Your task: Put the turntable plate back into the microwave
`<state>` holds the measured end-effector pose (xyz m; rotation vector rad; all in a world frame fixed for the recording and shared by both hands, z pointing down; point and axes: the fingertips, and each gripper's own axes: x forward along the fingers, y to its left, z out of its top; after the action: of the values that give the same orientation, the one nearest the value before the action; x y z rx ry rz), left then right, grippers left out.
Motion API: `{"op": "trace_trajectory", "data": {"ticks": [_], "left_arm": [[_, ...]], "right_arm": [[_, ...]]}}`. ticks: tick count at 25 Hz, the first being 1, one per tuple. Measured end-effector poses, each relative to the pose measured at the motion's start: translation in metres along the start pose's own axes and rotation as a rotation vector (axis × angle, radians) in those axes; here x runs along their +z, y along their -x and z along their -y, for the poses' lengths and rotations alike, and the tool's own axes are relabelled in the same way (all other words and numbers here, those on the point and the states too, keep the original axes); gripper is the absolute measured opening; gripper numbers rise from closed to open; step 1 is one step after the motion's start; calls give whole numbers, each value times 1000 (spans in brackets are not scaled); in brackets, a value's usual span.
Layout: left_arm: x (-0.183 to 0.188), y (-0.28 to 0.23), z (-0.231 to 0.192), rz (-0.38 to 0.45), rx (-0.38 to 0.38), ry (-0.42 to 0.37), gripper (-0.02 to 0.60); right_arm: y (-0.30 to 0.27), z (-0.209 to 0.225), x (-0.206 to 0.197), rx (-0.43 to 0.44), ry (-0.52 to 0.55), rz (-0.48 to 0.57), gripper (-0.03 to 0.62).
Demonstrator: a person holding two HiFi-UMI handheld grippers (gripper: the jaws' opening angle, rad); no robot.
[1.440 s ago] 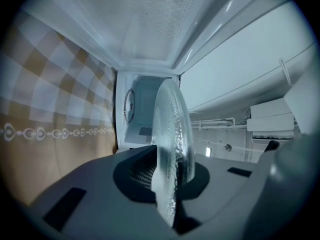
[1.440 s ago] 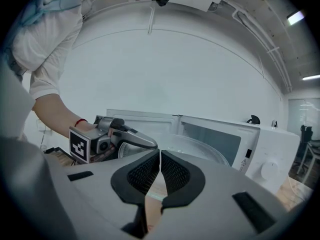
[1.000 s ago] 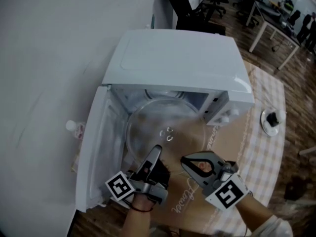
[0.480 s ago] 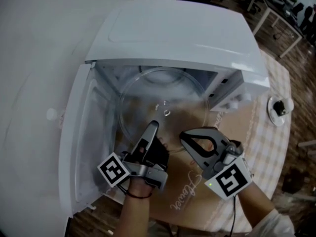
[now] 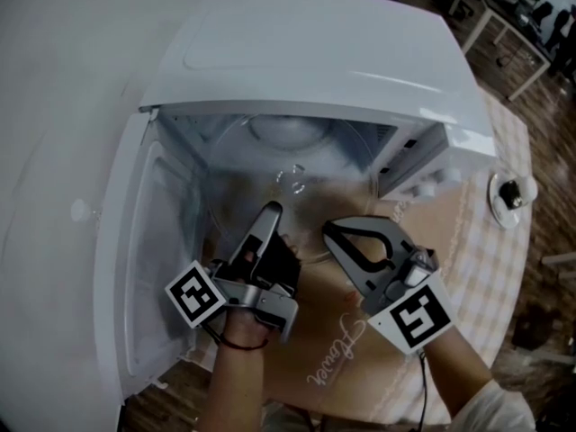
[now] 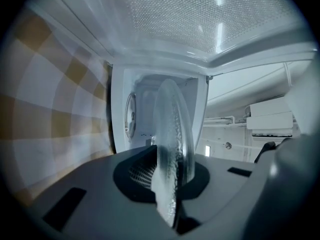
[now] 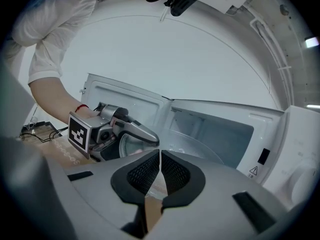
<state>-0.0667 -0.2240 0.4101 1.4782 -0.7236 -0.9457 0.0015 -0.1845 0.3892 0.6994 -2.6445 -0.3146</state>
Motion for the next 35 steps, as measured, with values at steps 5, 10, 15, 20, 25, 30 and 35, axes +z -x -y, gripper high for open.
{"op": "trace_trajectory", "data": {"ticks": [5,10,15,20,25,30,35], "left_arm": [[5,-4,-4,-9,5,-11,18],[11,-9,-11,-11,8,7,18],[14,-15,-14,-17,8,18,18],[19,-24,-16,-20,-1,21,18],[22,-30,-18,-41,7,2,18],[29,-37,-30,-62,26,-8,18],[34,-37,-43,-68,27,-6,18]], "right_arm": [[-5,3,-3,-3,-2,0,34],[-13,8,-5,-7,0,-7,34],[-17,10,-7,-17,35,-41,34],[-17,10,-6,-3,95,-74,35],[-14,6,-5,-5,130,-84,35],[-18,4,-14,-6,151,-95,35],[-25,-5,-26,-6,249,-150,41]]}}
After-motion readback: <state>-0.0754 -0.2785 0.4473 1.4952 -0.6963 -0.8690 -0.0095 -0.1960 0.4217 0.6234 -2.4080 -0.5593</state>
